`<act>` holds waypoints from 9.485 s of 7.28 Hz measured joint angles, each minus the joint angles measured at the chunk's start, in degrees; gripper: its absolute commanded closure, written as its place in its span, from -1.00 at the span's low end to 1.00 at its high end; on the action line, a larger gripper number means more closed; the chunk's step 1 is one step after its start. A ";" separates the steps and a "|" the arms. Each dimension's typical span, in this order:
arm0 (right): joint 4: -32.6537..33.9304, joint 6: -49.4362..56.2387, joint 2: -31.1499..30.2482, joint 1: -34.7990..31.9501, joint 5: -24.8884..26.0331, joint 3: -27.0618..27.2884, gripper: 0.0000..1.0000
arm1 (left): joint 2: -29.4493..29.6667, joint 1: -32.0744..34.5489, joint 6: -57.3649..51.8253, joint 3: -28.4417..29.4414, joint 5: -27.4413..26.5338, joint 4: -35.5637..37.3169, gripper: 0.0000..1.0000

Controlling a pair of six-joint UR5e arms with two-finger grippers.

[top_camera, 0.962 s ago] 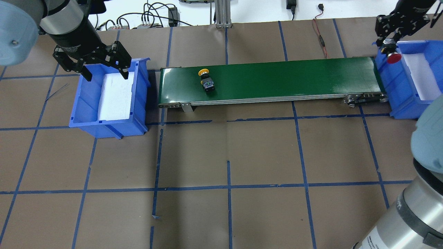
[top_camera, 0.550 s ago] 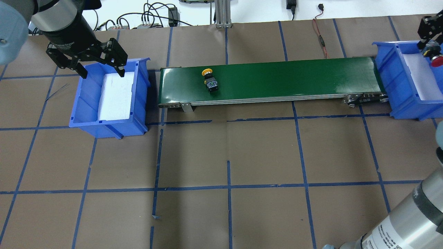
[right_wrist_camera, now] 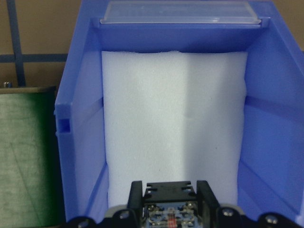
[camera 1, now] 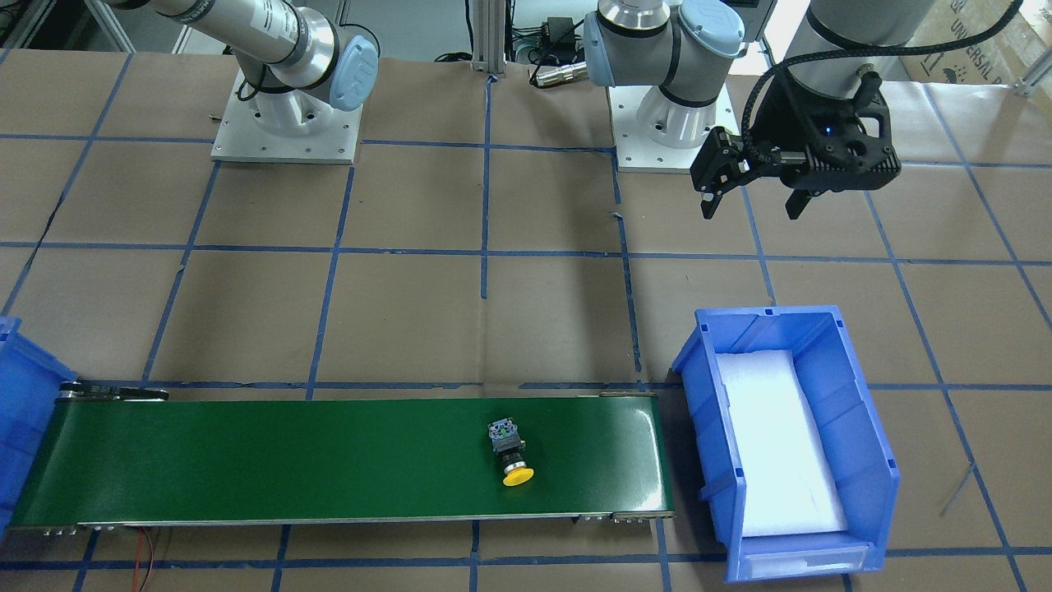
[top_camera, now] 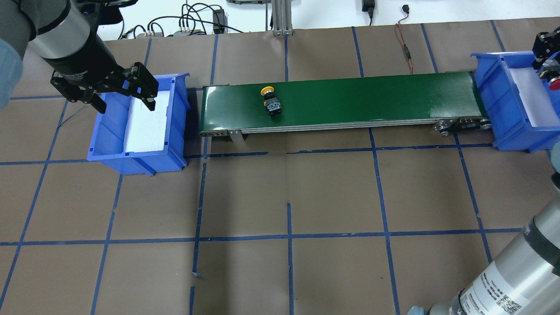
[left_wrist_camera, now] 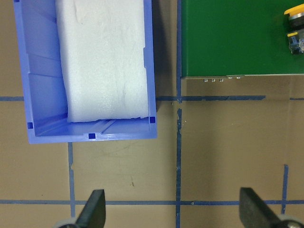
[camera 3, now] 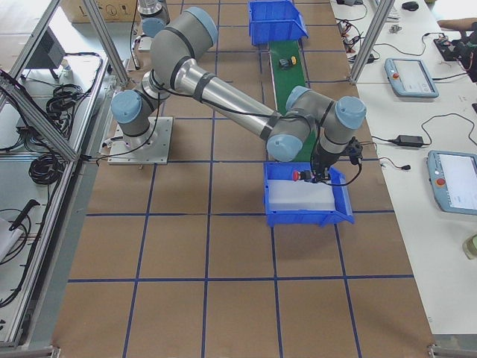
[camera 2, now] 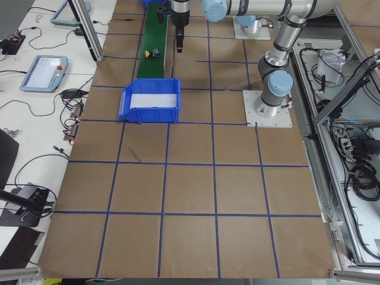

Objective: Transport two buttons from left to right
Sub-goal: 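Drop the red-capped button into the far bin while the left gripper withdraws, then move the right gripper back over the belt toward the yellow-capped button, then lower the right gripper onto the yellow-capped button and close it, then lift the yellow-capped button and carry it toward the far blue bin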

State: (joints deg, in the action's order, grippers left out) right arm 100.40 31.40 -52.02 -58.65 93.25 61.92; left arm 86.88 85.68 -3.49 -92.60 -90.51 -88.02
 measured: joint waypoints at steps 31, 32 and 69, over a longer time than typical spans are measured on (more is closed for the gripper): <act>6.56 -29.12 -12.09 -28.30 -3.86 19.77 -0.94 | 0.37 -0.16 -0.12 -1.16 -0.72 0.66 -1.00; 6.63 -30.37 -12.75 -29.05 -3.74 21.23 -0.95 | 0.31 -0.16 -0.12 -1.24 -0.72 0.66 -1.00; 0.37 -14.77 -8.11 -20.40 -1.65 10.80 0.93 | 0.30 -0.18 -0.86 -1.61 -0.62 0.75 -1.00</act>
State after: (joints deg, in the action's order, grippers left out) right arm 100.77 16.63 -60.13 -79.06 91.60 72.72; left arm 87.18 85.50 -4.34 -94.22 -91.13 -87.28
